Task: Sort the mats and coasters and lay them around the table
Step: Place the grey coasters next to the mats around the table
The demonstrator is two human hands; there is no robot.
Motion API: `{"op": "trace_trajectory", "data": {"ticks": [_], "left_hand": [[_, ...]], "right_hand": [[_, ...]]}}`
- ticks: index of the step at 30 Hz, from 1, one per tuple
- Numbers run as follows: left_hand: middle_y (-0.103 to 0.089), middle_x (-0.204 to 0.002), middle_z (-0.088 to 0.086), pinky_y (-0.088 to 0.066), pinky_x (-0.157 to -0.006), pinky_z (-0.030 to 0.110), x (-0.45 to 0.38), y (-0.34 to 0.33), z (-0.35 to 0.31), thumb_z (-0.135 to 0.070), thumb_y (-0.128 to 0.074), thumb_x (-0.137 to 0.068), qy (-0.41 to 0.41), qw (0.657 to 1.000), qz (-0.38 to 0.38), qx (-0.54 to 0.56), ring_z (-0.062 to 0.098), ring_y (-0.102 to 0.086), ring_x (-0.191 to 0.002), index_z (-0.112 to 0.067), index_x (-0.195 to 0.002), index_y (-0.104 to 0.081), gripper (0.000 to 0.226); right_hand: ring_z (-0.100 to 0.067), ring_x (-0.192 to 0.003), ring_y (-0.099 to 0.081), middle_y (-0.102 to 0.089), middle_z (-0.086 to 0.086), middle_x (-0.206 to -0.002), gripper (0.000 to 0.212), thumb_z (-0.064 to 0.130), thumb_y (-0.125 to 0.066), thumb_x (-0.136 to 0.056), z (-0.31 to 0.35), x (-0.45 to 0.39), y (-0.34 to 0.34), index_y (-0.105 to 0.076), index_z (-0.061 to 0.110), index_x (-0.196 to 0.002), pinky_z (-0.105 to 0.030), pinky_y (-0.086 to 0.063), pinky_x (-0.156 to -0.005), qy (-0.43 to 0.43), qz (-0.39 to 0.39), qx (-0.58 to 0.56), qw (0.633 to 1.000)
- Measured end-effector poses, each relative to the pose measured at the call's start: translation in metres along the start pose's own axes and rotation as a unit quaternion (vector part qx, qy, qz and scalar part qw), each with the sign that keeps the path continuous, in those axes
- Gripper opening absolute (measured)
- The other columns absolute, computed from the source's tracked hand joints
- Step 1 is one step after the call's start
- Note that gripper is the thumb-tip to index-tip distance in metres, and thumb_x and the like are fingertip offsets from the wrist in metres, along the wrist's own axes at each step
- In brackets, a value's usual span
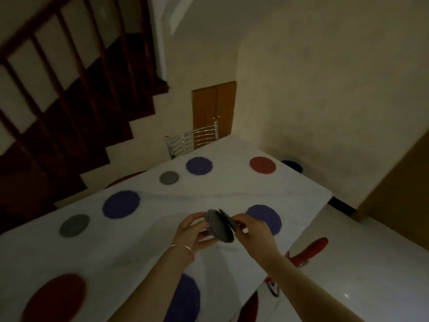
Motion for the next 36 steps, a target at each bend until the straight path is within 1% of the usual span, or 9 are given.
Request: {"op": "trace_trajectory", "data": {"ticks": [5,11,17,20,24,27,30,33,36], "left_hand": [[-0.075,-0.086,0.016,-0.058,-0.063,0.039,-0.001,0.042,0.002,-0.002,-0.071,-0.075,-0.017,0.994,-0.108,0.018,0.033,-0.072,-0.081,-0.014,-0.096,-0.070,0.024],[-0.074,-0.084,0.015,-0.057,-0.060,0.038,0.030,0.057,0.039,0.001,-0.067,-0.078,-0.037,0.967,-0.247,0.043,0.032,-0.072,-0.076,-0.013,-0.101,-0.066,0.026],[-0.073,-0.074,0.011,-0.058,-0.056,0.037,0.068,0.062,0.075,0.003,-0.063,-0.081,-0.050,0.927,-0.361,0.091,0.028,-0.072,-0.067,-0.013,-0.098,-0.067,0.024],[-0.074,-0.076,0.012,-0.058,-0.056,0.038,0.076,0.063,0.088,0.003,-0.062,-0.083,-0.051,0.914,-0.378,0.135,0.027,-0.072,-0.067,-0.010,-0.103,-0.065,0.024],[-0.070,-0.091,0.017,-0.059,-0.056,0.039,0.075,0.063,0.101,0.004,-0.060,-0.085,-0.052,0.905,-0.388,0.168,0.031,-0.071,-0.075,-0.009,-0.101,-0.064,0.022],[-0.070,-0.097,0.017,-0.060,-0.059,0.041,0.075,0.061,0.111,0.005,-0.059,-0.085,-0.060,0.899,-0.389,0.191,0.034,-0.069,-0.084,-0.010,-0.100,-0.064,0.022],[-0.072,-0.093,0.016,-0.060,-0.060,0.042,0.078,0.059,0.121,0.006,-0.057,-0.086,-0.062,0.896,-0.386,0.212,0.034,-0.069,-0.085,-0.009,-0.104,-0.062,0.024],[-0.075,-0.087,0.013,-0.060,-0.060,0.041,0.077,0.056,0.124,0.006,-0.057,-0.086,-0.062,0.897,-0.377,0.220,0.032,-0.071,-0.080,-0.008,-0.107,-0.061,0.026],[-0.075,-0.083,0.012,-0.059,-0.058,0.040,0.068,0.047,0.115,0.006,-0.056,-0.086,-0.070,0.905,-0.361,0.215,0.032,-0.071,-0.078,-0.010,-0.103,-0.062,0.024]], "right_hand": [[-0.016,-0.067,-0.061,-0.067,0.003,-0.080,0.008,0.018,-0.052,-0.092,-0.028,-0.042,-0.036,-0.057,0.024,-0.095,-0.033,-0.053,-0.060,0.021,0.064,-0.027,0.997],[-0.021,-0.062,-0.061,-0.065,-0.004,-0.071,0.011,0.012,-0.047,-0.091,-0.069,-0.064,-0.079,-0.056,0.017,-0.088,-0.036,-0.049,-0.055,0.083,0.179,0.064,0.978],[-0.019,-0.061,-0.060,-0.068,-0.002,-0.074,0.021,0.010,-0.052,-0.087,-0.079,-0.052,-0.096,-0.063,0.021,-0.101,-0.028,-0.046,-0.053,0.199,0.180,0.081,0.960],[-0.016,-0.082,-0.065,-0.070,0.008,-0.097,0.024,0.016,-0.051,-0.087,-0.098,-0.022,-0.113,-0.064,0.027,-0.104,-0.028,-0.052,-0.069,0.196,0.254,0.087,0.943],[-0.014,-0.075,-0.057,-0.064,0.004,-0.090,0.009,0.027,-0.052,-0.088,-0.127,0.007,-0.130,-0.060,0.025,-0.090,-0.027,-0.038,-0.060,0.186,0.307,0.149,0.922],[-0.013,-0.109,-0.057,-0.060,0.007,-0.123,0.023,0.025,-0.047,-0.092,-0.139,0.007,-0.136,-0.062,0.025,-0.109,-0.027,-0.048,-0.083,0.214,0.322,0.158,0.909],[-0.008,-0.117,-0.052,-0.052,0.011,-0.133,0.029,0.025,-0.044,-0.092,-0.136,0.003,-0.137,-0.062,0.027,-0.114,-0.023,-0.047,-0.091,0.240,0.338,0.169,0.894],[-0.010,-0.114,-0.055,-0.055,0.010,-0.131,0.033,0.024,-0.046,-0.091,-0.128,-0.006,-0.126,-0.059,0.031,-0.121,-0.024,-0.047,-0.092,0.193,0.334,0.121,0.915],[-0.010,-0.113,-0.052,-0.055,0.006,-0.131,0.040,0.025,-0.050,-0.093,-0.108,-0.021,-0.106,-0.047,0.031,-0.132,-0.023,-0.044,-0.096,0.157,0.251,-0.011,0.955]]}}
Point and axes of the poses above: each hand's wrist, its own x-axis away from the middle knuckle, its own y-axis out of the back of the hand, z = x × y, the point moved 3 cm from there along -x, towards the middle knuckle
